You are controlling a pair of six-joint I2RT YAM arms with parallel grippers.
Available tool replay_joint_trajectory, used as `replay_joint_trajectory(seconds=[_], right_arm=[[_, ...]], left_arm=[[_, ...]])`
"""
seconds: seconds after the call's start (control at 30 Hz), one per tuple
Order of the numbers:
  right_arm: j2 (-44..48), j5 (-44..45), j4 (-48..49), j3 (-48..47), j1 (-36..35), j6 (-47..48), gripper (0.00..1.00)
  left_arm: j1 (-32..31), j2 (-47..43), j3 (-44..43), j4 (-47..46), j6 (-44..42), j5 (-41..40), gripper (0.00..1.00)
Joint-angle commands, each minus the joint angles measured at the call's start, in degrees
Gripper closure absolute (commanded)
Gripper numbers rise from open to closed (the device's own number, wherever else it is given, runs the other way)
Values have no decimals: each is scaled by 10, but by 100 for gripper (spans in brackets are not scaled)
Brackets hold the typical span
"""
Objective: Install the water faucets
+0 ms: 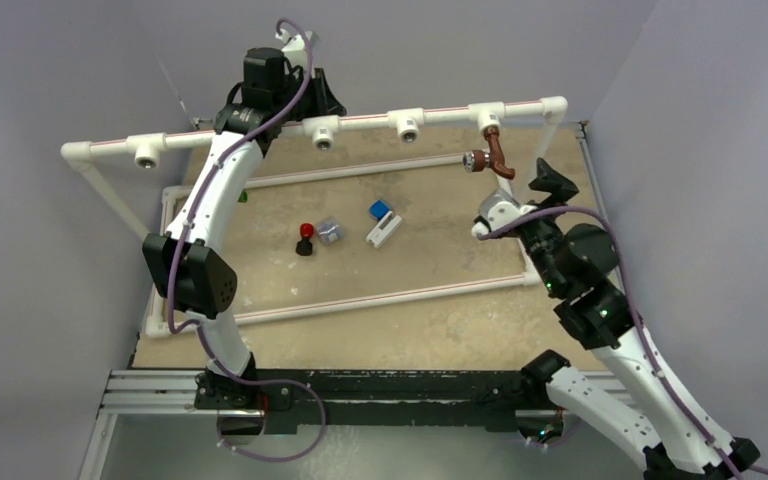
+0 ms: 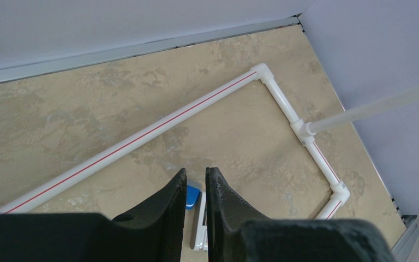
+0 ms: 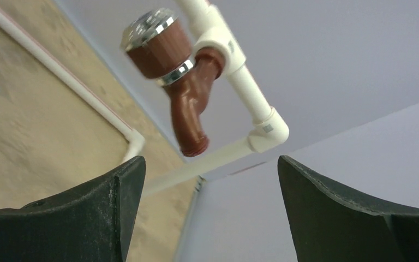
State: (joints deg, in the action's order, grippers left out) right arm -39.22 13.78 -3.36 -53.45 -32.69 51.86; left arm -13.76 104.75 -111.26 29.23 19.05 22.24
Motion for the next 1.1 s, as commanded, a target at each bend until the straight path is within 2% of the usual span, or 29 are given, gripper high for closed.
replay_joint_trajectory(seconds=[0.0,0.27,0.6,0.87,1.07], right_arm=[[-16,45,126,54,-4,183,8],[-68,73,315,98,-16,292,9],[-112,81,371,95,-30,340,12],[-143,92,372,83,-37,322,27],[-150,98,359,75,-45,281,51]], left_arm=[[11,50,14,2,12,31,83],[12,44,20,1,9,25,82],[13,46,24,0,9,27,82],[14,47,21,1,8,27,82],[15,46,23,1,8,27,82]])
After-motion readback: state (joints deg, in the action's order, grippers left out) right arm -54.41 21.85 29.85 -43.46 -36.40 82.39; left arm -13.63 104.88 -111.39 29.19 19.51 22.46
